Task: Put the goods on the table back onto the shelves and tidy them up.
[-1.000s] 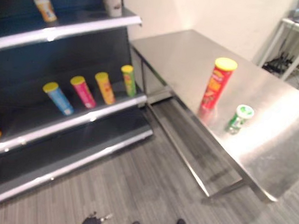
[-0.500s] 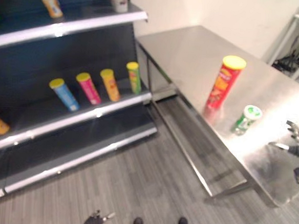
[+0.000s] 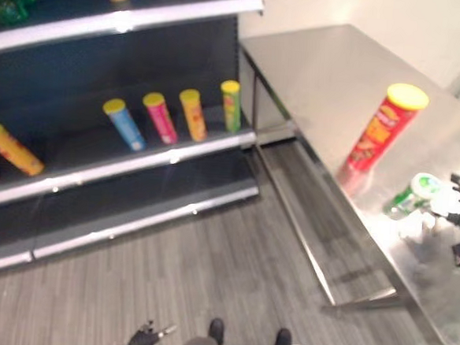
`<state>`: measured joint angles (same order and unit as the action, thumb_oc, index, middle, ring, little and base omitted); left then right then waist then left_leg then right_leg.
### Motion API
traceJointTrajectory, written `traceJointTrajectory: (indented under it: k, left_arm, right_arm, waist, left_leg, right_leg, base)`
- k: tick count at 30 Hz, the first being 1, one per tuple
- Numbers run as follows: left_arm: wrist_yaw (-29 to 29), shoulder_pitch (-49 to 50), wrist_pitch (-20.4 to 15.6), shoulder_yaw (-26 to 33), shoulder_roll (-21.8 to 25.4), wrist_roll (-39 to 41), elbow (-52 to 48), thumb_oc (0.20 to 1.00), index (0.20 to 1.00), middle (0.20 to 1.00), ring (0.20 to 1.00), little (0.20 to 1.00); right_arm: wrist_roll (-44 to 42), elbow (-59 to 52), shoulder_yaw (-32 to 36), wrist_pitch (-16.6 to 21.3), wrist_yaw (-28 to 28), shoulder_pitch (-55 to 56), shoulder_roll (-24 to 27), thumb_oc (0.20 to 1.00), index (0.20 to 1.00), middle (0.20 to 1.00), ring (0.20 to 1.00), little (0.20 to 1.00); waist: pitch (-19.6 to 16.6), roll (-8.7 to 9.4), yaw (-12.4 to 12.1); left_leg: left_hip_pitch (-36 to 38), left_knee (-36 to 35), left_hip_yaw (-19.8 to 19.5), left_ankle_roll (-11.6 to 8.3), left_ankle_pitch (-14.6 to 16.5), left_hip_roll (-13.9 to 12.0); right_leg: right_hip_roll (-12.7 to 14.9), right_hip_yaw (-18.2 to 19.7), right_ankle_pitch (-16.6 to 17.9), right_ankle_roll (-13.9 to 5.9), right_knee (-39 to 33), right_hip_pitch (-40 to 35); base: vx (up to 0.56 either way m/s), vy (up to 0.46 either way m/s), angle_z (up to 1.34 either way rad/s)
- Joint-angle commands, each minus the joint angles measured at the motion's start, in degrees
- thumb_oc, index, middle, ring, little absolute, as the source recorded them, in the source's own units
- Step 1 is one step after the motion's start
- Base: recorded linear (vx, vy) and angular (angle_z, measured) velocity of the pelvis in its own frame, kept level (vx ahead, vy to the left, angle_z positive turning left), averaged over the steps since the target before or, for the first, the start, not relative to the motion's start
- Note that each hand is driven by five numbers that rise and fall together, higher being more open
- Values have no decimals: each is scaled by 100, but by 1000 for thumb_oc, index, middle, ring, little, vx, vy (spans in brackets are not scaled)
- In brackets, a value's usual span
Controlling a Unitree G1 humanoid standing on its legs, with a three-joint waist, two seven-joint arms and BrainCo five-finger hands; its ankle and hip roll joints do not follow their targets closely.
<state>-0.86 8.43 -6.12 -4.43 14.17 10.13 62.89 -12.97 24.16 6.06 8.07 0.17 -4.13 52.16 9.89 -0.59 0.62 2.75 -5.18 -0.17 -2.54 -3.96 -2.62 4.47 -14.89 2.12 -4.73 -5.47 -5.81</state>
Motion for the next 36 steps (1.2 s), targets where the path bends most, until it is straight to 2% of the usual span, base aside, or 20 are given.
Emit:
traceJointTrajectory:
  k: [1, 5, 6, 7, 9, 14, 18, 26, 29, 31, 36]
  left_arm:
    - [-77, -383, -97, -77, 251, 148, 45, 1000, 1000, 1000, 1000, 1000]
    - [-91, -381, -95, -85, 234, 182, 38, 1000, 1000, 1000, 1000, 1000]
    - [-92, -383, -95, -93, 226, 190, 42, 1000, 1000, 1000, 1000, 1000]
    - [-91, -386, -94, -103, 223, 199, 43, 1000, 1000, 1000, 1000, 1000]
    - [-85, -379, -87, -105, 226, 204, 40, 1000, 1000, 1000, 1000, 1000]
    - [-65, -368, -86, -100, 224, 206, 23, 1000, 1000, 1000, 1000, 1000]
    - [-77, -368, -100, -80, 233, 195, 2, 1000, 1000, 1000, 1000, 1000]
    - [-131, -388, -137, 97, 273, 131, -46, 1000, 1000, 1000, 1000, 1000]
    - [-110, -361, -147, 151, 279, 142, -86, 1000, 1000, 1000, 1000, 1000]
    - [-110, -362, -146, 149, 280, 141, -87, 1000, 1000, 1000, 1000, 1000]
    - [-21, -238, -179, 133, 286, 155, -165, 1000, 1000, 1000, 1000, 1000]
  right_arm:
    - [-113, -230, 9, 283, -127, -452, 137, 1000, 1000, 1000, 1000, 1000]
    - [-44, -276, -86, 289, -120, -509, 178, 1000, 1000, 1000, 1000, 1000]
    - [-31, -264, -125, 288, -116, -533, 190, 834, 834, 834, 834, 834]
    - [-4, -215, -190, 269, -91, -565, 224, 533, 533, 533, 533, 533]
    - [5, -188, -234, 257, -47, -572, 246, 200, 200, 200, 200, 200]
    - [145, -169, -466, 239, 99, -597, 466, 200, 200, 200, 200, 200]
    - [186, -279, -369, 263, 51, -556, 541, 200, 200, 200, 200, 200]
    - [49, -1403, 623, 536, -283, -297, 596, 200, 200, 200, 200, 200]
    - [-453, -2106, 1149, 750, -293, -382, 544, 200, 200, 200, 200, 200]
    - [-455, -2113, 1158, 746, -291, -372, 542, 200, 200, 200, 200, 200]
    - [-1170, -2803, 1254, 968, -54, -814, 399, 200, 200, 200, 200, 200]
  waist:
    - [13, 278, -195]
    - [-3, 299, -225]
    - [-7, 309, -233]
    - [-13, 322, -245]
    - [-21, 331, -249]
    - [-21, 386, -263]
    - [-27, 410, -243]
    - [-56, 387, -165]
    - [-105, 376, -160]
    - [-104, 376, -164]
    - [-154, 365, -232]
  left_leg:
    - [79, 18, 141, -375, 426, -286]
    - [98, 18, 109, -389, 423, -305]
    - [101, 18, 105, -391, 421, -310]
    - [103, 18, 99, -398, 417, -316]
    - [101, 18, 90, -401, 417, -320]
    - [107, 18, 80, -431, 413, -361]
    - [122, 18, 93, -435, 417, -388]
    - [180, 18, 140, -459, 444, -433]
    - [205, 18, 158, -497, 439, -496]
    - [206, 18, 159, -498, 440, -498]
    - [234, 18, 159, -554, 419, -593]
  right_leg:
    - [351, -349, -405, -360, 68, -229]
    - [333, -419, -429, -347, 68, -277]
    - [331, -422, -430, -342, 66, -283]
    - [326, -435, -432, -340, 64, -289]
    - [319, -441, -438, -337, 59, -295]
    - [290, -472, -466, -326, 59, -323]
    - [272, -453, -478, -321, 50, -336]
    - [215, -394, -536, -300, 47, -349]
    - [152, -351, -576, -272, 47, -349]
    - [151, -350, -576, -271, 47, -349]
    - [48, -301, -657, -218, 47, -359]
  base:
    - [14, -26, 16]
    - [21, -23, 12]
    - [11, -18, 3]
    - [0, 0, 0]
    - [0, 0, 0]
    - [-1, -14, 3]
    - [0, 0, 0]
    - [2, -16, -1]
    - [3, -57, -4]
    - [0, -23, -1]
    - [-2, -63, -2]
